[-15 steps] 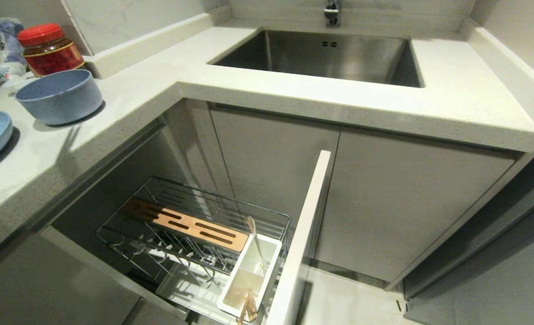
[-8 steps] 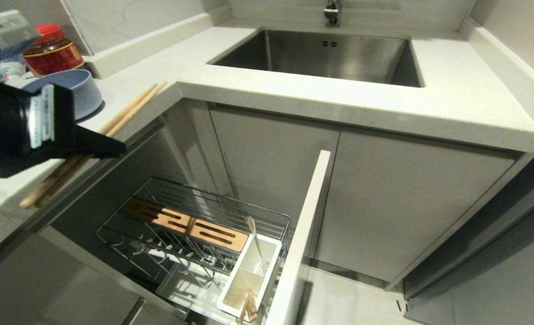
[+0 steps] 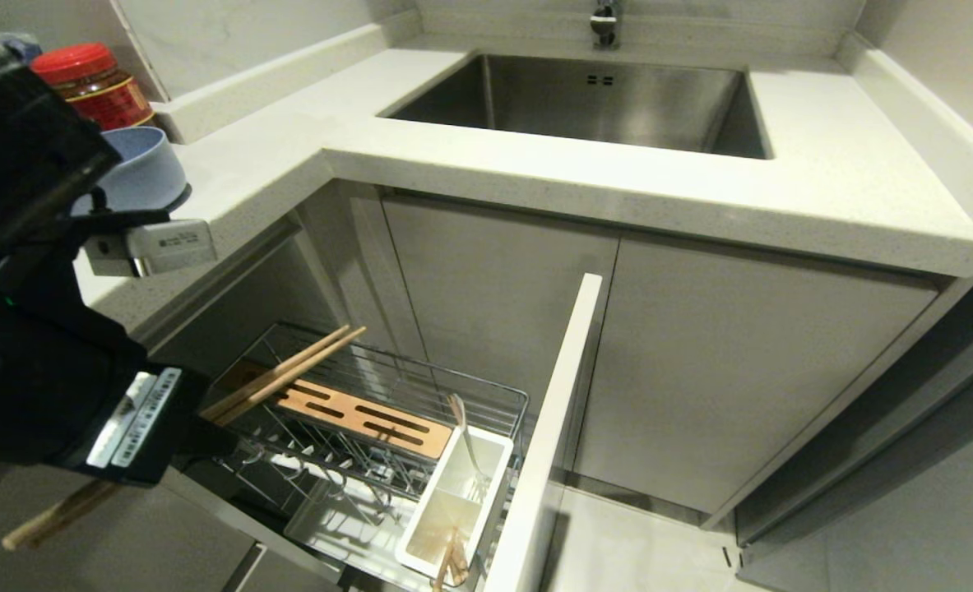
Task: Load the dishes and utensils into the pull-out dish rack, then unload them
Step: Pick up the chopsticks and place it in the cupboard
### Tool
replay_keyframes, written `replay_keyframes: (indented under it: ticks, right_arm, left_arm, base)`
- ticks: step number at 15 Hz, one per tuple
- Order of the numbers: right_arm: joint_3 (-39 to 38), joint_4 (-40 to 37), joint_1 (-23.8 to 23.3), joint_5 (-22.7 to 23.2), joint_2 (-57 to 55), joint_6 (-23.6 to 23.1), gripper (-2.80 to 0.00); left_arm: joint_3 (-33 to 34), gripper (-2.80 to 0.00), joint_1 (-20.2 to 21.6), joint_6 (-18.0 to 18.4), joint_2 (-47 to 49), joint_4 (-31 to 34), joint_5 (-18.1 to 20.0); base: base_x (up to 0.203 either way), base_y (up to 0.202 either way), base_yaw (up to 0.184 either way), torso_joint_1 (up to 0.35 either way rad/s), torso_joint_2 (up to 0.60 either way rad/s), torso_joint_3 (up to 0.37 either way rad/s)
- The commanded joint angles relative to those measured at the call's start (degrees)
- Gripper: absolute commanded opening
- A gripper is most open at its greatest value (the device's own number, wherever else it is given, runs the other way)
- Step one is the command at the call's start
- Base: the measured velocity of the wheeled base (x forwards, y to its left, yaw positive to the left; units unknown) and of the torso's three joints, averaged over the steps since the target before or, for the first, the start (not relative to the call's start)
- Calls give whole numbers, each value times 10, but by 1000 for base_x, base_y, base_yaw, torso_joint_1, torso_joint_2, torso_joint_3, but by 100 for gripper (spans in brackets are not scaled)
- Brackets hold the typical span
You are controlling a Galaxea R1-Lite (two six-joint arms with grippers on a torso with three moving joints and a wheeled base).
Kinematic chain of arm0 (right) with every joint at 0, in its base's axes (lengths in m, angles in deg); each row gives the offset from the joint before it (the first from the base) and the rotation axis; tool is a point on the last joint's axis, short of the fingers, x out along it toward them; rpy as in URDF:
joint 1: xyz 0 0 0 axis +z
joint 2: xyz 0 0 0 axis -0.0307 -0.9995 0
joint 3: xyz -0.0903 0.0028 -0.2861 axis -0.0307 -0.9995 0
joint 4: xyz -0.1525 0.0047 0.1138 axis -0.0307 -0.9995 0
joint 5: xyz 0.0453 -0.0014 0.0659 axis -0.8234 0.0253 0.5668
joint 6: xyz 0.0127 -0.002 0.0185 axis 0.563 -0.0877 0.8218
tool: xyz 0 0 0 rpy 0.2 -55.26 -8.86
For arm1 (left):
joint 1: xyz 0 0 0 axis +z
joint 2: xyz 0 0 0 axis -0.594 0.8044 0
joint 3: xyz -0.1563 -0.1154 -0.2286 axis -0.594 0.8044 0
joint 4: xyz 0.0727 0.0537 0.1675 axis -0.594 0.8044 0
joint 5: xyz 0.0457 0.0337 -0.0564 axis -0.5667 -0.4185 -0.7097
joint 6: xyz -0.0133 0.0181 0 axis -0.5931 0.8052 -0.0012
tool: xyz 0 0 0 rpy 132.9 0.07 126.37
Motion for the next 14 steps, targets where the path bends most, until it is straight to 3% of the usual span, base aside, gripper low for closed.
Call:
replay_keyframes:
  ticks: [1, 4, 8, 14]
  right_arm:
    - [-15, 1, 0, 0, 0, 0, -280]
    - [-15, 1, 0, 0, 0, 0, -280]
    - [-15, 0, 0, 0, 0, 0, -280]
    - [-15, 1, 0, 0, 0, 0, -280]
  left_arm:
    - [39, -280, -18, 32, 10, 19, -4]
    - [87, -280, -44, 62, 14, 36, -16]
    - [120, -280, -50, 98, 43, 33, -23]
    - [134, -280, -62, 111, 121, 3, -20]
  base:
    - [0, 0, 0, 0, 0, 0]
    - [0, 0, 0, 0, 0, 0]
    - [0, 0, 0, 0, 0, 0]
    - [0, 0, 0, 0, 0, 0]
